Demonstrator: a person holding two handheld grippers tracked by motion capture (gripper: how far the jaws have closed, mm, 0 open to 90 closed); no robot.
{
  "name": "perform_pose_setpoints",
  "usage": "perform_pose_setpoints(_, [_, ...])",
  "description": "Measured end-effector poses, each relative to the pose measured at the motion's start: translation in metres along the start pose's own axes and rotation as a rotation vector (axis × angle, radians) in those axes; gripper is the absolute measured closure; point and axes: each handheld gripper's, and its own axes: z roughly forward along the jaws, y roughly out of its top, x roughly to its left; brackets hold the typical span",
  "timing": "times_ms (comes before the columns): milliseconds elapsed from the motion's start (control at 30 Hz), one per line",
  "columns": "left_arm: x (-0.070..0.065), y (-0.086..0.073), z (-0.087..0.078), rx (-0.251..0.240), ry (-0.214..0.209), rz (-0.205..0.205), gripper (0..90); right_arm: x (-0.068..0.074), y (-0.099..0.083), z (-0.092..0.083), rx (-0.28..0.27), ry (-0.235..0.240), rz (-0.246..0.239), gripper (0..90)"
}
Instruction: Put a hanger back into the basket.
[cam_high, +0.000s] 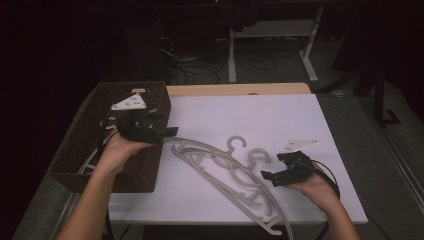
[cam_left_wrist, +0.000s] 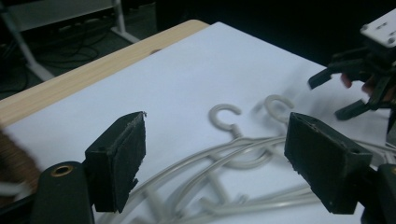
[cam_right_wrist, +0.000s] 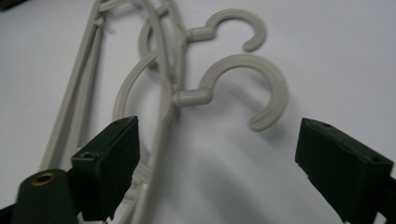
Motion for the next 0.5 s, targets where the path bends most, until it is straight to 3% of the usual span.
perform_pose_setpoints(233, [-0.027,-0.004,0.053,0.079,-0.064,0.060,24.5,0.006,0.000,0.008,0.017,0.016,-0.018,14.9])
perform_pose_setpoints(300, [-0.030,-0.009,0.069,0.116,-0.087,0.071,26.4,0.005,-0.001,0.008,0.013,0.017,-0.019,14.9])
perform_pose_setpoints(500, [-0.031,-0.029,0.113,0.222,-0.106,0.113,34.3,0.004,-0.004,0.007,0.012,0.027,-0.006,16.0])
